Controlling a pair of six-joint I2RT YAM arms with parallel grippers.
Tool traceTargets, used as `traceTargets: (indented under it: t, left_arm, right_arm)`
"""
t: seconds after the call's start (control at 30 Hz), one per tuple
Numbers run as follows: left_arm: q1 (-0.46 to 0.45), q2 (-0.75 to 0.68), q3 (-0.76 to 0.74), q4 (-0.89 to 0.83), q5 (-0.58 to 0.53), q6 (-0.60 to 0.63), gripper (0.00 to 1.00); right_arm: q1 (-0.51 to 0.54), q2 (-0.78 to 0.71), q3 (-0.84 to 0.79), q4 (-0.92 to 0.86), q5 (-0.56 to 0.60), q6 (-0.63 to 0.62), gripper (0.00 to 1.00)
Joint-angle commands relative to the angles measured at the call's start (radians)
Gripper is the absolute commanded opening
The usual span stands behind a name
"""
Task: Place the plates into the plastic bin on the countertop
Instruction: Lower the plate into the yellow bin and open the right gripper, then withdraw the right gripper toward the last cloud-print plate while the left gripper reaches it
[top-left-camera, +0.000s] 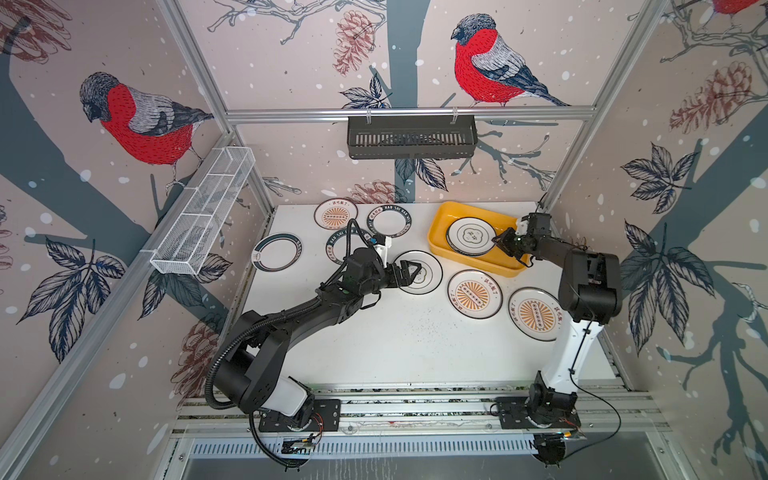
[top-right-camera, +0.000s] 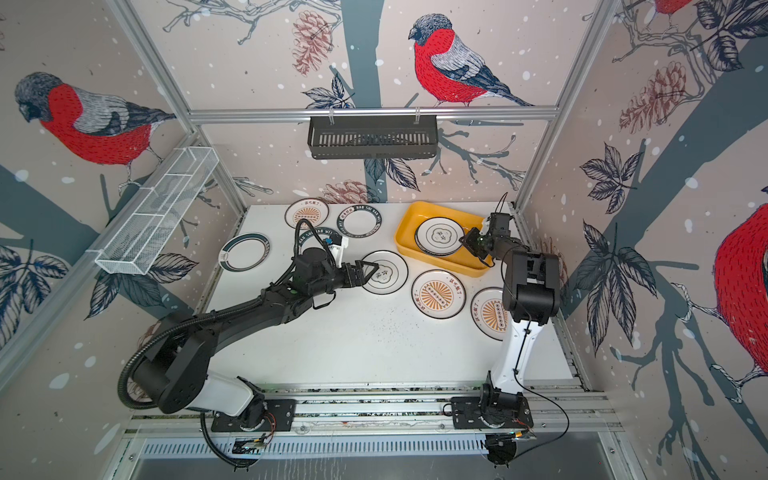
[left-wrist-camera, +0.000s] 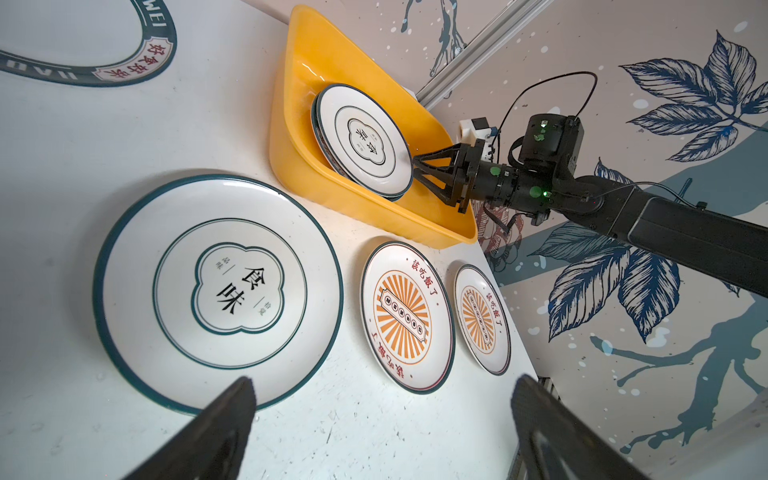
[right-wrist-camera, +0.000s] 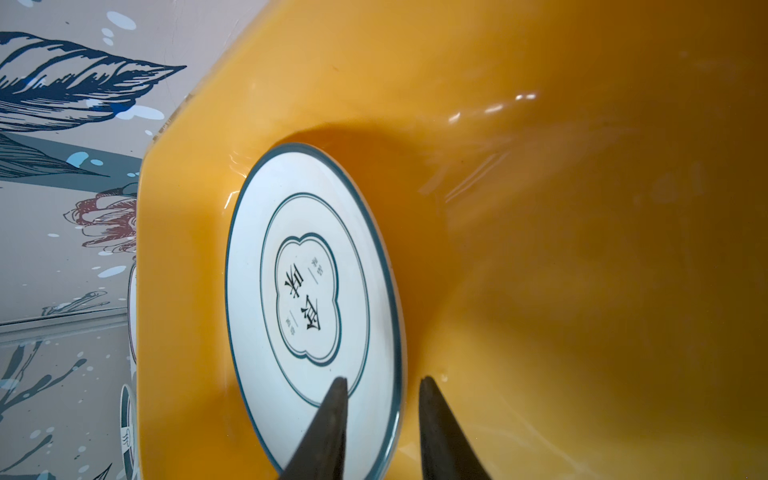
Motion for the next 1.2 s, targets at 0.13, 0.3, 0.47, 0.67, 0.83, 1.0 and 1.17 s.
traceTargets:
  t: [0.13,0.3,0.47,0.67,0.83,1.0,1.17]
  left_arm:
    - [0.002,-0.014,-0.018,0.042,-0.002,-0.008,0.96]
    - [0.002,-0.016,-0.030,0.035,-0.022,-0.025,0.96]
    - [0.007,0.007,-0.021,-0.019,-0.075,-0.052,0.96]
    - [0.040,0.046,0.014,-0.109,-0.104,-0.041,0.96]
    - [0.071,0.100,0.056,-0.161,-0.084,-0.017,0.94]
    - [0.108,0.180,0.103,-0.182,-0.045,-0.002,0.91]
    - [0.139,0.276,0.174,-0.219,0.017,0.037,0.87]
  right_arm:
    - [0.030,-0.093,0.000,-0.067,0.059,-0.077,0.44]
    - [0.065,-0.197,-0.031,-0.105,0.113,-0.126,0.57]
    - [0.106,-0.317,-0.100,-0.115,0.152,-0.152,0.66]
    - [0.178,-0.494,-0.287,-0.023,0.172,-0.126,0.84]
    - [0.233,-0.641,-0.446,0.083,0.158,-0.074,1.00]
    - [0.277,-0.750,-0.551,0.172,0.136,-0.017,1.00]
    - [0.326,-0.786,-0.597,0.194,0.133,0.012,0.99]
